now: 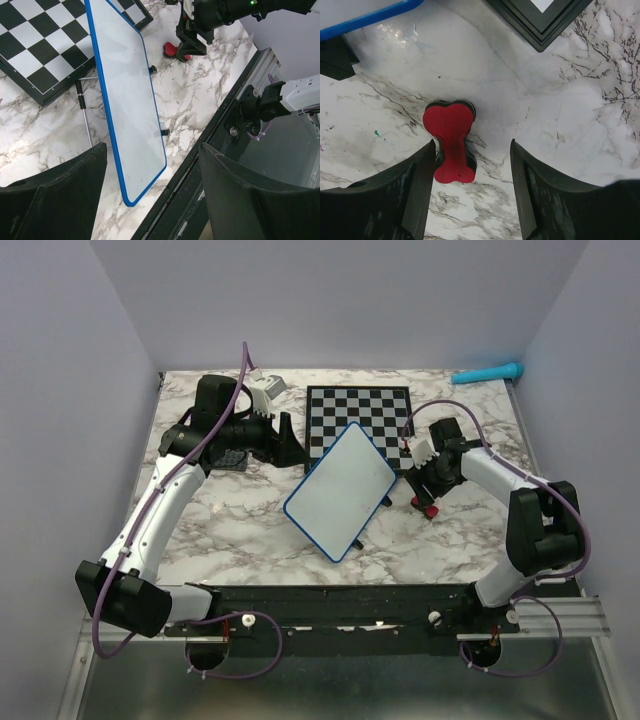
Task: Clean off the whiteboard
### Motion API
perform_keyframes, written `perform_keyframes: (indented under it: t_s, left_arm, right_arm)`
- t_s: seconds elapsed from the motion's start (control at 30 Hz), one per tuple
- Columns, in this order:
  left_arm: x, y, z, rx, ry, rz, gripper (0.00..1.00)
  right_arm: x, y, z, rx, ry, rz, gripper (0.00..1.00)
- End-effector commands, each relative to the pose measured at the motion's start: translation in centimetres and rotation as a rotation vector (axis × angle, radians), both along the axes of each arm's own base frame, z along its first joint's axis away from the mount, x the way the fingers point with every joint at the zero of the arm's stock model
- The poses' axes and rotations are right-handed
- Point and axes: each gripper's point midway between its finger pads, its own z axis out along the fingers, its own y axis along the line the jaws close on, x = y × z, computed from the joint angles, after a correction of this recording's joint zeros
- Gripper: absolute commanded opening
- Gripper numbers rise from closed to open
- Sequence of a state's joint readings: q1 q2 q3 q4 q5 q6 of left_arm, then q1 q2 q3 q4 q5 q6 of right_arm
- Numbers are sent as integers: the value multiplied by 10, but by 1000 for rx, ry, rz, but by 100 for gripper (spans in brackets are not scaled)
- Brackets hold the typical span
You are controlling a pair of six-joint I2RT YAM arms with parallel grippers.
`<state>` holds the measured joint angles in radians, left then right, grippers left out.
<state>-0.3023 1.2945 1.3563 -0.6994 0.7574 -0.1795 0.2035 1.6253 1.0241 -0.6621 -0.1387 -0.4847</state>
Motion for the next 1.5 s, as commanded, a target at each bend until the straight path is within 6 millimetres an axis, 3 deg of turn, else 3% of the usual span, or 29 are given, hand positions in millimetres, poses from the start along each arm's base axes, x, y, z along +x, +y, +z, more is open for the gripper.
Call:
perform_keyframes:
  t_s: [0.0, 0.07, 0.23, 0.33, 0.47, 0.6, 0.7, 0.73, 0.8, 0.87, 0.9, 0.93, 1.03, 1.2, 1.47]
  left_arm:
    - [0, 3, 1, 12, -16, 8, 80]
    - [1, 3, 0, 13, -14, 10, 80]
    - [1, 7, -4, 42, -7, 0, 85]
    - [3, 15, -3, 67, 9, 1, 99]
    - [10, 40, 0, 72, 24, 46, 99]
    - [18, 84, -1, 193, -7, 170, 99]
    - [12, 110, -10, 257, -15, 230, 99]
    - [13, 126, -13, 268, -8, 280, 99]
    - [5, 139, -20, 296, -22, 309, 99]
    - [0, 153, -28, 323, -30, 351, 99]
    - [-4, 160, -40, 353, -10, 369, 99]
    - [-8, 165, -41, 381, -38, 376, 99]
    - [-16, 179, -59, 447, -30, 418, 99]
    - [-29, 186, -83, 491, -14, 442, 99]
    - [-31, 190, -89, 500, -26, 480, 99]
  right_arm:
    - [12, 3, 17, 22, -50, -5, 68]
    - [12, 6, 23, 38, -54, -1, 68]
    - [15, 15, 54, 92, -104, 8, 84]
    - [19, 21, 84, 130, -154, 9, 96]
    - [20, 25, 141, 185, -279, -7, 100]
    - [15, 18, 181, 232, -382, -57, 100]
    - [5, 7, 195, 283, -421, -127, 100]
    - [4, -1, 197, 297, -424, -161, 100]
    - [-3, -8, 192, 315, -420, -210, 100]
    - [-10, -17, 200, 338, -463, -262, 100]
    - [-15, -18, 189, 341, -448, -275, 100]
    - [-19, -25, 195, 345, -485, -301, 100]
    - [-30, -29, 177, 343, -476, -344, 100]
    - [-47, -27, 164, 382, -489, -397, 100]
    - [-55, -25, 154, 398, -476, -428, 100]
